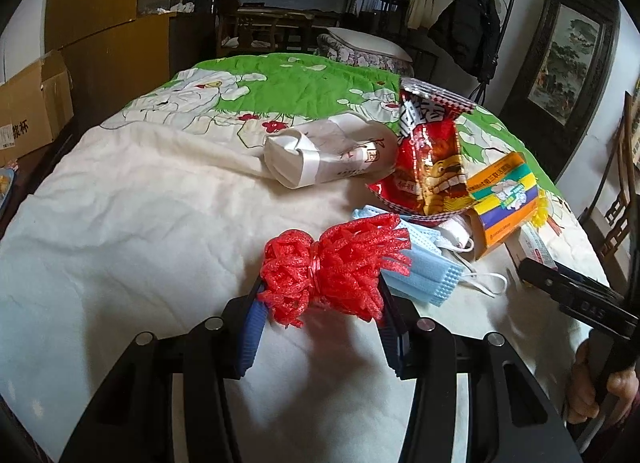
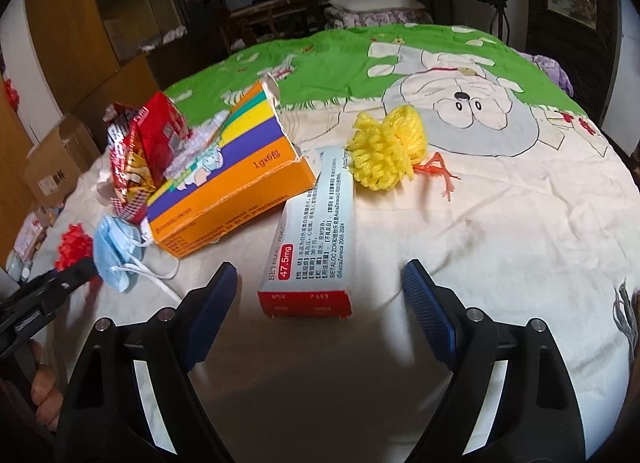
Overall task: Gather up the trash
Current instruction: 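Grasp the red mesh bundle with the left tool while the right tool grasps the white medicine box, then carry the mesh bundle and medicine box to the red wastebasket and release both, then move both tools back over the bed toward the blue face mask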
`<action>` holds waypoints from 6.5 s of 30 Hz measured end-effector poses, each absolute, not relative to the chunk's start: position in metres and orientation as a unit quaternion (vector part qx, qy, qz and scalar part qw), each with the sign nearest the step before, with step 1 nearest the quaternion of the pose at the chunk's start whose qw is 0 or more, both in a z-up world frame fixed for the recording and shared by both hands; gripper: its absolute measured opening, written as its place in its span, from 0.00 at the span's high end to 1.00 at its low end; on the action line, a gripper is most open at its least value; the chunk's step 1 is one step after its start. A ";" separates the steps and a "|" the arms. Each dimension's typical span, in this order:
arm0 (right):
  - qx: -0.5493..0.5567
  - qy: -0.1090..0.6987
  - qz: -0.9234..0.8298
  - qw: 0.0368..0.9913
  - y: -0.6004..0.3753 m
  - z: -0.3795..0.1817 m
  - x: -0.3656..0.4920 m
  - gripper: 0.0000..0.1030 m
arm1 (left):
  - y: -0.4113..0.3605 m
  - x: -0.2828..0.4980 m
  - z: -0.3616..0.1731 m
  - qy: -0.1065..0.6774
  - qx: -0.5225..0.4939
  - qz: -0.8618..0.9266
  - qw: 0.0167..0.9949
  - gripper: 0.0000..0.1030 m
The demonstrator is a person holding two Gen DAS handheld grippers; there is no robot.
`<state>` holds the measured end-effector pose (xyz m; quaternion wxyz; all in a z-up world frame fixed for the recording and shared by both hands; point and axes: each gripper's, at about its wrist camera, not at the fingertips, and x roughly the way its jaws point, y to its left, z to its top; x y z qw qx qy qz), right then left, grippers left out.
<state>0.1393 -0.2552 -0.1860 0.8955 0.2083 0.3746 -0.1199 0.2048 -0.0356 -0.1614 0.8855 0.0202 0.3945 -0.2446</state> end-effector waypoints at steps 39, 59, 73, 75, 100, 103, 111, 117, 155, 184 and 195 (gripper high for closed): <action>0.142 0.177 0.123 0.966 -0.095 -0.007 -0.025 0.59 | 0.153 -0.024 -0.024 0.284 0.021 -0.122 0.951 0.51; 0.069 0.325 0.225 0.916 0.044 -0.066 0.053 0.59 | 0.285 0.036 -0.179 0.476 -0.076 -0.020 0.876 0.12; -0.020 0.421 0.316 0.850 0.154 -0.115 0.072 0.59 | 0.343 0.006 -0.178 0.457 -0.004 0.115 0.882 0.09; -0.033 0.436 0.320 0.840 0.168 -0.126 0.075 0.59 | 0.348 0.006 -0.184 0.461 -0.008 0.117 0.880 0.09; -0.032 0.432 0.295 0.851 0.166 -0.127 0.093 0.53 | 0.320 0.001 -0.171 0.433 0.035 0.102 0.895 0.09; -0.019 0.410 0.288 0.865 0.149 -0.109 0.083 0.51 | 0.308 -0.003 -0.157 0.416 0.045 0.092 0.903 0.09; 0.013 0.352 0.262 0.898 0.098 -0.074 0.049 0.48 | 0.260 -0.016 -0.116 0.373 0.073 0.041 0.924 0.09; 0.041 0.306 0.233 0.922 0.047 -0.053 0.018 0.45 | 0.207 -0.027 -0.087 0.341 0.110 -0.001 0.934 0.08; 0.187 0.313 -0.128 0.922 -0.268 -0.162 0.076 0.32 | -0.105 0.127 -0.135 0.371 0.191 -0.233 0.879 0.06; 0.219 0.372 -0.107 0.896 -0.269 -0.192 0.114 0.13 | -0.065 0.207 -0.153 0.419 0.049 -0.273 0.865 0.06; 0.232 0.364 -0.099 0.896 -0.271 -0.192 0.111 0.12 | -0.102 0.234 -0.167 0.445 0.110 -0.231 0.858 0.06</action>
